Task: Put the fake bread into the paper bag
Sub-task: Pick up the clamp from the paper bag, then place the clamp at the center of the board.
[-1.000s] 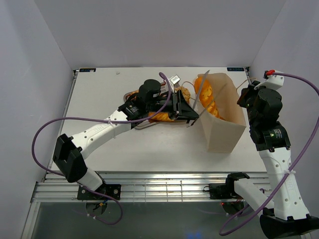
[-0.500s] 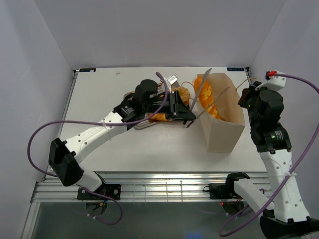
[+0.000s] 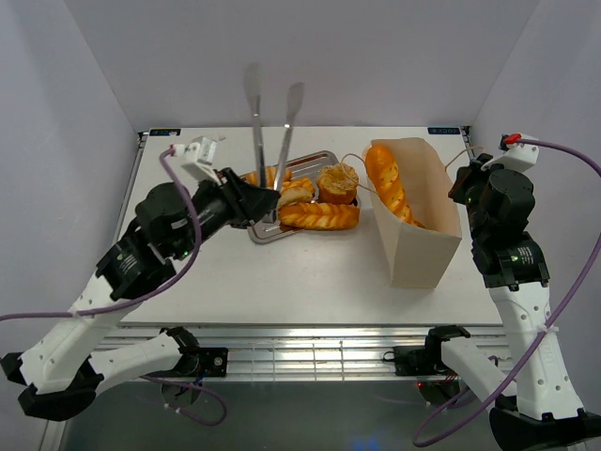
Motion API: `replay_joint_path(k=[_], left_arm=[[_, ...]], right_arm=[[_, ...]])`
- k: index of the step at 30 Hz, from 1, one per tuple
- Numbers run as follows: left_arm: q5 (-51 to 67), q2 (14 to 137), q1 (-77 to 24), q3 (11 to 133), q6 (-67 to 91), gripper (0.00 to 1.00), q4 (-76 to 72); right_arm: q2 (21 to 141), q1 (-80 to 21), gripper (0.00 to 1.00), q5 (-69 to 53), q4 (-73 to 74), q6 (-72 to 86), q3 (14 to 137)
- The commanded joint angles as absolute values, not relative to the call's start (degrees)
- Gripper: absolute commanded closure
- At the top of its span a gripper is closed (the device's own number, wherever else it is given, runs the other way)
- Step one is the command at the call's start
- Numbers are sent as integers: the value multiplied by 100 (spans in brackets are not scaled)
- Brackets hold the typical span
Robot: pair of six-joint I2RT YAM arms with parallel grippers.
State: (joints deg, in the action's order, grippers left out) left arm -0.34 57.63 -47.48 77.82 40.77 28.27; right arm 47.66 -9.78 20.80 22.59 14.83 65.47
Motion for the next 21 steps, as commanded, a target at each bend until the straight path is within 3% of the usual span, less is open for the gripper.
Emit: replay_joint_path(k=[1, 7, 12, 15, 21], left_arm=[[-2788, 5081, -4755, 7209, 3296, 100, 3770], [-3945, 3860, -4737, 5478, 3891, 100, 4008], [-4420, 3682, -4737, 4764, 4560, 100, 4665], [-4719, 4340, -4729, 4781, 4798, 100, 5211], [-5096, 7230, -4421, 5290, 5508, 100, 6388]], right_arm=[[4711, -993, 92, 2206, 2039, 1433, 6706], [4676, -993, 92, 2136, 2048, 1336, 6601], [4641, -993, 92, 1926, 1987, 1310, 6522], [4641, -993, 92, 1776, 1943, 1318, 6443], [4667, -993, 92, 1565, 1723, 1397, 6171]])
